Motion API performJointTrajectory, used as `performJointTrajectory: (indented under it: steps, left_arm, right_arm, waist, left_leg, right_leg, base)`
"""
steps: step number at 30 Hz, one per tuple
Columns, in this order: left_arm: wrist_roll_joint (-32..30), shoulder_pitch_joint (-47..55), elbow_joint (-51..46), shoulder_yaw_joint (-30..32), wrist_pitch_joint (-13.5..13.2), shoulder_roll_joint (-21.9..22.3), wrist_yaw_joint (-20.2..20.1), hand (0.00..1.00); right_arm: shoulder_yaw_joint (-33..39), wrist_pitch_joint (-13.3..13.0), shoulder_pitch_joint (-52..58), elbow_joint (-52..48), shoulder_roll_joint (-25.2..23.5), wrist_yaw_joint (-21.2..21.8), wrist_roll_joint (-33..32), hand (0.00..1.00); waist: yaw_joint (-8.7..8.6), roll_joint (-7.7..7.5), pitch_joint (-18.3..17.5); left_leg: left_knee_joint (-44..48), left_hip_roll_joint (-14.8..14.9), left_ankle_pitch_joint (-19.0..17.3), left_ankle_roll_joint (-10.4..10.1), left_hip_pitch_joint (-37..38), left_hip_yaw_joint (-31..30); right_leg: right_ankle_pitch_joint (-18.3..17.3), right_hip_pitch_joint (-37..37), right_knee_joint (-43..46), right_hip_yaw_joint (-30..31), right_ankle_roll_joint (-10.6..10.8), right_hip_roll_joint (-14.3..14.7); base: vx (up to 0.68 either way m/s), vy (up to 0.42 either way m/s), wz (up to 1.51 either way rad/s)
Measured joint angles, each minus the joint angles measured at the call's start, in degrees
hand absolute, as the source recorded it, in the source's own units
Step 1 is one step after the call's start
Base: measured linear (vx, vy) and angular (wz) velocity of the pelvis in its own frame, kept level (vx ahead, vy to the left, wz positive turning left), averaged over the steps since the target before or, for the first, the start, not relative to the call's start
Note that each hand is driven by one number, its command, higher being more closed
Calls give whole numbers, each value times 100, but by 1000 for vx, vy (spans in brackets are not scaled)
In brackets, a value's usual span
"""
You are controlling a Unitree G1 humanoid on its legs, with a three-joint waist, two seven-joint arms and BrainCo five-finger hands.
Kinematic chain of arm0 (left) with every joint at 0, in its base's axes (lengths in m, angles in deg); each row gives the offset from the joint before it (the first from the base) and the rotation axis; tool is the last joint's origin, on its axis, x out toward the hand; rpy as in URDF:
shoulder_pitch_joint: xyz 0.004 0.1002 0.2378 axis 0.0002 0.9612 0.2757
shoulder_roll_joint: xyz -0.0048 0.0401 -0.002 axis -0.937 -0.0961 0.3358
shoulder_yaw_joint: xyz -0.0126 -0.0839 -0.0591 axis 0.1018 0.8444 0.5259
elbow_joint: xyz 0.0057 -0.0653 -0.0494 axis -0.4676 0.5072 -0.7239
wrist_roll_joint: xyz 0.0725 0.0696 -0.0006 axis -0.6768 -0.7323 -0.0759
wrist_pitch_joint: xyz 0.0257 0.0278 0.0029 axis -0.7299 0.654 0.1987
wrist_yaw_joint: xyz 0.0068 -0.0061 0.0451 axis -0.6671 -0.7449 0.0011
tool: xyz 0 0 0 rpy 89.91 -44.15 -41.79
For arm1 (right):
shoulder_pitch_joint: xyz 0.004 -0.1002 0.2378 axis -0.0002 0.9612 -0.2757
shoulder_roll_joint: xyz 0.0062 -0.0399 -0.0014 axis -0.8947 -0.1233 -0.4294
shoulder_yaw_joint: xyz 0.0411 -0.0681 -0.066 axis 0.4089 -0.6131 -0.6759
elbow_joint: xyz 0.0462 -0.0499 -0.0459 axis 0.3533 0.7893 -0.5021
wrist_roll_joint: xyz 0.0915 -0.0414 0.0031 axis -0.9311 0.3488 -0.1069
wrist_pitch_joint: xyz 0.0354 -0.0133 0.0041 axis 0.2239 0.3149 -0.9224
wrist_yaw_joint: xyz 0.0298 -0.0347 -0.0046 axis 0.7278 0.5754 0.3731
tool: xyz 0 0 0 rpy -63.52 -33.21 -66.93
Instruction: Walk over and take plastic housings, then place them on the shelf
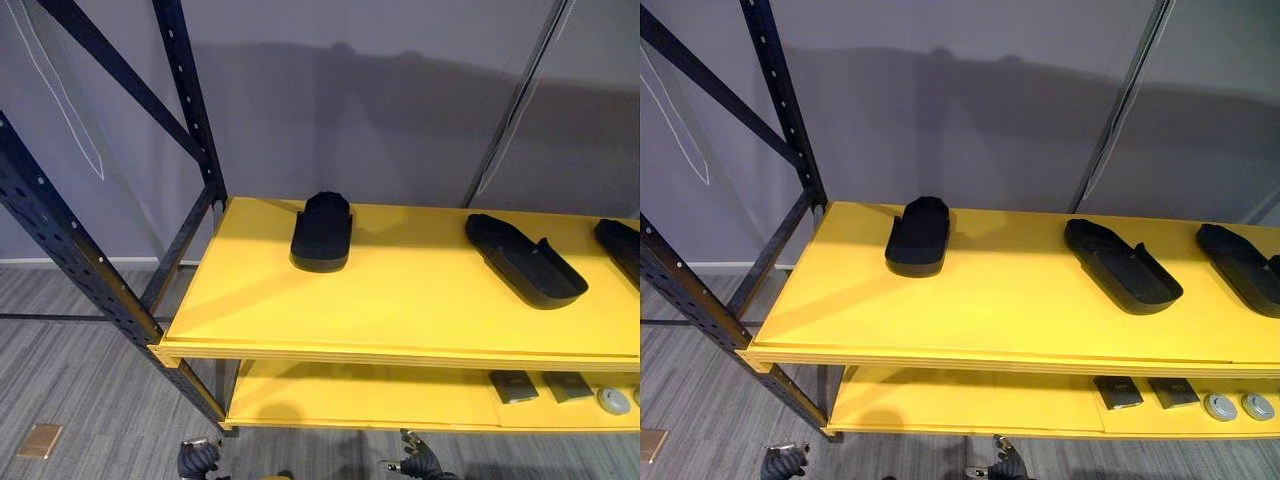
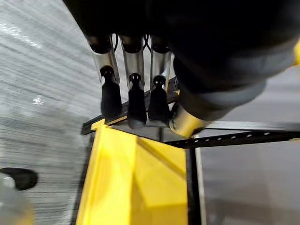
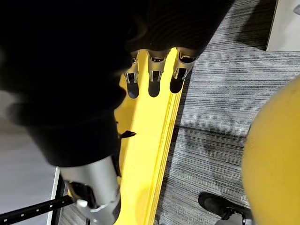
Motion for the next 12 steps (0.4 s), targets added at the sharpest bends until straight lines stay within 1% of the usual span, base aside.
performJointTrajectory:
  steps: [2,5,8,12]
  left_arm:
    - [1,-159,392,-48,-16,-42,-2,0]
    - [6,-276,696,-59,-18,-43,-7,0]
    - [34,-367,939,-50,-30,-70,-35,0]
    - [130,-496,1170,-47,-49,-99,-129,0]
  right_arm:
    - [84,-4,-4,39,-17,-63,-59,0]
    - [229,-6,-22,112,-27,-111,-122,0]
    - [354,-9,-26,202,-21,-137,-135,0]
    - [479,-9,-67,222,-27,-161,-136,0]
  waist:
    - [-2,9,-3]
    - [-3,36,-7]
    - [-7,67,-7]
    - [-8,83,1]
  left_leg:
    - [108,-38,-104,26,-25,70]
    - [305,-50,-257,19,-65,134]
    - [549,-42,-455,75,-69,198]
    - [641,-35,-547,67,-73,218]
  right_leg:
    - [-23,0,-6,61,31,-57]
    - [-41,19,-7,154,71,-89]
    - [-62,109,-9,188,35,-122]
    - [-60,138,-19,203,32,-133]
  base:
    - [55,78,-11]
    - [62,49,-12]
    - [110,47,-11]
    - [83,20,-6]
